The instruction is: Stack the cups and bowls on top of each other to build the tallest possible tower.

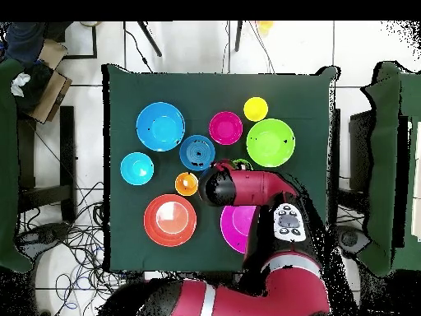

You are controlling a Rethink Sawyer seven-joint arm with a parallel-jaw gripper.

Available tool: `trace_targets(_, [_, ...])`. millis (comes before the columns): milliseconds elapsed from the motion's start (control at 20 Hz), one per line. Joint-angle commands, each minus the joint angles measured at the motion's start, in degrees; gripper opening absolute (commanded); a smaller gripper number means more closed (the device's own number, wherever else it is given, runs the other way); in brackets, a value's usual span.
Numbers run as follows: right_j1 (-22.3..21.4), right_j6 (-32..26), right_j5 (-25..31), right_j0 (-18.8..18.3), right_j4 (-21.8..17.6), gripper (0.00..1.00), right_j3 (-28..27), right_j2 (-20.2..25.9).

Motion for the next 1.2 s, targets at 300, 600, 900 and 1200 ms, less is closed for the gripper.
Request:
trace_targets(300, [-3.1, 3.4, 3.8, 0.2, -0.7, 1.0, 1.1, 4.0])
trace_targets(600, [-3.7, 3.1, 4.6, 0.0, -0.7, 1.0, 1.3, 4.1])
trace_targets(900, [-3.9, 3.1, 4.9, 0.0, -0.7, 1.0, 1.3, 4.1])
trace_targets(1200, [-4.2, 3.0, 5.9, 0.2, -0.5, 1.0, 1.2, 3.9])
